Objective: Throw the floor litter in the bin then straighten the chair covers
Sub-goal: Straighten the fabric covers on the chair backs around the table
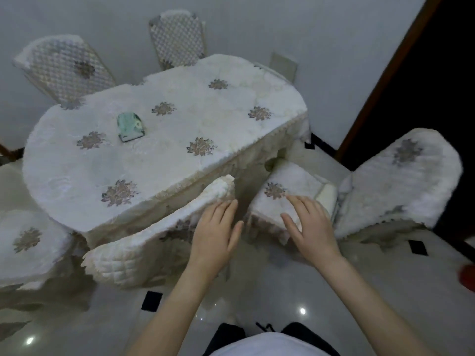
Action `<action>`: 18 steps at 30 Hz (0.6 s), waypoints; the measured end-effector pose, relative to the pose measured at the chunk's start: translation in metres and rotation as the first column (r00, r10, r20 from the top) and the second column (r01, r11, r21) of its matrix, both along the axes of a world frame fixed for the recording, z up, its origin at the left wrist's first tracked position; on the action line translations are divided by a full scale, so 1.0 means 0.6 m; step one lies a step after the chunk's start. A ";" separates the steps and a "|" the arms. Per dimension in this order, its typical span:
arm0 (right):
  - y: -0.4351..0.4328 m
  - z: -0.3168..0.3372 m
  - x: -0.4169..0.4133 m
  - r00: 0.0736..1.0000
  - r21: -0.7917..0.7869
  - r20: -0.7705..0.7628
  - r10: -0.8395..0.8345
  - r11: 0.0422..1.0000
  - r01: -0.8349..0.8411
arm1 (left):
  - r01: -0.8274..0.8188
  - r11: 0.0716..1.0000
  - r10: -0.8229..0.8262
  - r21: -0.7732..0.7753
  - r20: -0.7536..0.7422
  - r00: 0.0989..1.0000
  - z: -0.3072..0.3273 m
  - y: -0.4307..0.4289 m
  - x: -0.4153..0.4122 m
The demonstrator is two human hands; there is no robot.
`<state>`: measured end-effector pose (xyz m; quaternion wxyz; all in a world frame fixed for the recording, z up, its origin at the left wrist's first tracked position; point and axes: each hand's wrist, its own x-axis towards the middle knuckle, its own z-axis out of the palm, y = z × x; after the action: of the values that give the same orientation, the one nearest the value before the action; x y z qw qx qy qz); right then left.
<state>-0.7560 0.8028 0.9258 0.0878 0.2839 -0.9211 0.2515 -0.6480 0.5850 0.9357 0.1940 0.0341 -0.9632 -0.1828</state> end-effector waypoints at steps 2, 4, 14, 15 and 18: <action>0.064 0.001 0.009 0.995 -0.012 -0.004 -0.097 0.995 0.097 | 0.086 0.996 -0.086 0.010 0.013 0.996 0.000 0.048 -0.029; 0.131 -0.005 0.024 0.980 -0.009 0.012 -0.199 0.980 0.199 | 0.181 0.983 -0.181 0.020 0.023 0.983 -0.005 0.103 -0.053; 0.453 -0.054 0.127 0.802 0.116 0.195 -0.564 0.826 0.552 | 0.511 0.856 -0.513 0.076 0.230 0.827 -0.069 0.424 -0.093; 0.480 -0.058 0.132 0.780 0.128 0.207 -0.591 0.806 0.577 | 0.542 0.837 -0.543 0.079 0.246 0.803 -0.070 0.454 -0.099; 0.547 -0.061 0.140 0.715 0.126 0.227 -0.661 0.748 0.652 | 0.625 0.776 -0.620 0.081 0.281 0.733 -0.062 0.532 -0.127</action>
<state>-0.6717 1.1311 0.8892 0.0457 -0.0948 -0.9695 0.2214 -0.7245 0.9040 0.8987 -0.0226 -0.2651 -0.9383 -0.2209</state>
